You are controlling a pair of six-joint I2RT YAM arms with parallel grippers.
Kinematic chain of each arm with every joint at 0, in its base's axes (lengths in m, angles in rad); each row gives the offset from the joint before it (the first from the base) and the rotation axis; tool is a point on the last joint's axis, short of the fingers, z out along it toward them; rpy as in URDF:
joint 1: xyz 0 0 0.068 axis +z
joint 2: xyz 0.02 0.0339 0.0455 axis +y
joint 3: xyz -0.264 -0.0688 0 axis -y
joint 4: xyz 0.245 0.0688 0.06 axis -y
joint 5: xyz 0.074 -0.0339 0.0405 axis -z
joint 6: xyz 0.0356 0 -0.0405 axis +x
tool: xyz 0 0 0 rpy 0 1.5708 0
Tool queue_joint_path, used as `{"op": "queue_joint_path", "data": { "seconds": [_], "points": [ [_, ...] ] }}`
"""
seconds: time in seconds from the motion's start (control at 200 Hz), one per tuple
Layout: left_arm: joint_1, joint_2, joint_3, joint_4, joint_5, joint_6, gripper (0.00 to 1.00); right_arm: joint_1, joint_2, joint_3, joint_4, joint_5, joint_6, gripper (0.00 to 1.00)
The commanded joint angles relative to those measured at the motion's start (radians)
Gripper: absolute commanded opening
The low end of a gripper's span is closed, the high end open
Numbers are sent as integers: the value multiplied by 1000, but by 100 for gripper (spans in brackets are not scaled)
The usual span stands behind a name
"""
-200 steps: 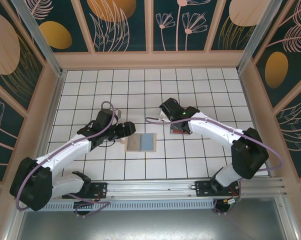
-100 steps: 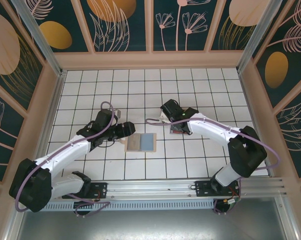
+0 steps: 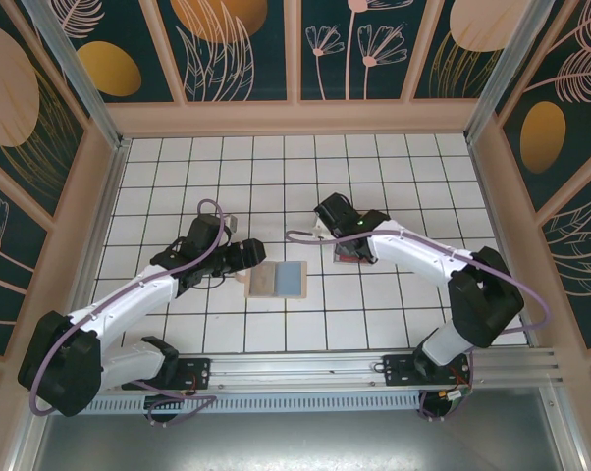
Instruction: Take the credit cards out of the card holder
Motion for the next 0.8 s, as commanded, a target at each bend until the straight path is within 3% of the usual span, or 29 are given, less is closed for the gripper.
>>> {"op": "queue_joint_path", "data": {
  "seconds": [0.0,0.4,0.791],
  "points": [
    [0,8,-6,28,0,-7,77,16,-48,43,-68,4,30,0],
    [0,-12,-21,21,-4,-10,77,12,-33,-58,-34,-14,37,0],
    [0,-6,-20,19,0,-2,77,-1,9,-51,18,-8,21,0]
  ]
}}
